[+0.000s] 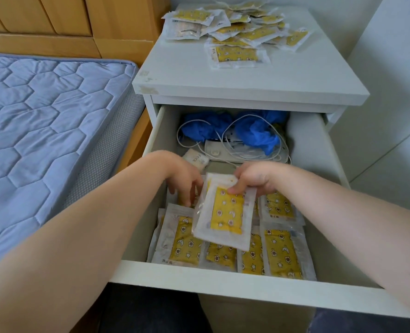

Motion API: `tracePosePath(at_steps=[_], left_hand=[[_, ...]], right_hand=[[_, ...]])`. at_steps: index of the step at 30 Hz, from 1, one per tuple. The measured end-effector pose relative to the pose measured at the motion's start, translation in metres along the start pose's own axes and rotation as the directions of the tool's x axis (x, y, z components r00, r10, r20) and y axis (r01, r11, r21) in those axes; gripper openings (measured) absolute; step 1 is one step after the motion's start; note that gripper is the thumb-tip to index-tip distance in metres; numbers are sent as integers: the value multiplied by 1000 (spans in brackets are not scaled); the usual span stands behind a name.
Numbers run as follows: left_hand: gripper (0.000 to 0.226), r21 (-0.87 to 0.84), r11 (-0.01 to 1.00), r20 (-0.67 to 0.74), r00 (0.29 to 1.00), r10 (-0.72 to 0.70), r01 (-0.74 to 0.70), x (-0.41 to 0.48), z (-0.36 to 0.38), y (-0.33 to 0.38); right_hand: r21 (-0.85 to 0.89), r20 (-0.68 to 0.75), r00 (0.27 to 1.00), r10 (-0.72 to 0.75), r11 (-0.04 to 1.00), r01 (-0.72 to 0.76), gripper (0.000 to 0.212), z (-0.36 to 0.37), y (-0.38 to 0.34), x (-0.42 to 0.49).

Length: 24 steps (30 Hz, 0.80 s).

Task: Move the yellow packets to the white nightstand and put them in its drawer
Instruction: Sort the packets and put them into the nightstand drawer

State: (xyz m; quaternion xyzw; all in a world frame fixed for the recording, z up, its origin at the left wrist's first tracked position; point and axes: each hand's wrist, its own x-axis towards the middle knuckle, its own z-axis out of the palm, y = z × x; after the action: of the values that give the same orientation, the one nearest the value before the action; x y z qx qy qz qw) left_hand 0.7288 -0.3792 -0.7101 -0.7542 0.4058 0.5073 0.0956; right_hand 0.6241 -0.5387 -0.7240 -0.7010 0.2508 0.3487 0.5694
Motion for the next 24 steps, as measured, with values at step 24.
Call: tracePosePath(at_steps=[24], left_hand=[[43,79,997,-83,996,18,-11,29,8,8]], right_hand=[[-982,106,985,-135,141,125,52,33,17,12]])
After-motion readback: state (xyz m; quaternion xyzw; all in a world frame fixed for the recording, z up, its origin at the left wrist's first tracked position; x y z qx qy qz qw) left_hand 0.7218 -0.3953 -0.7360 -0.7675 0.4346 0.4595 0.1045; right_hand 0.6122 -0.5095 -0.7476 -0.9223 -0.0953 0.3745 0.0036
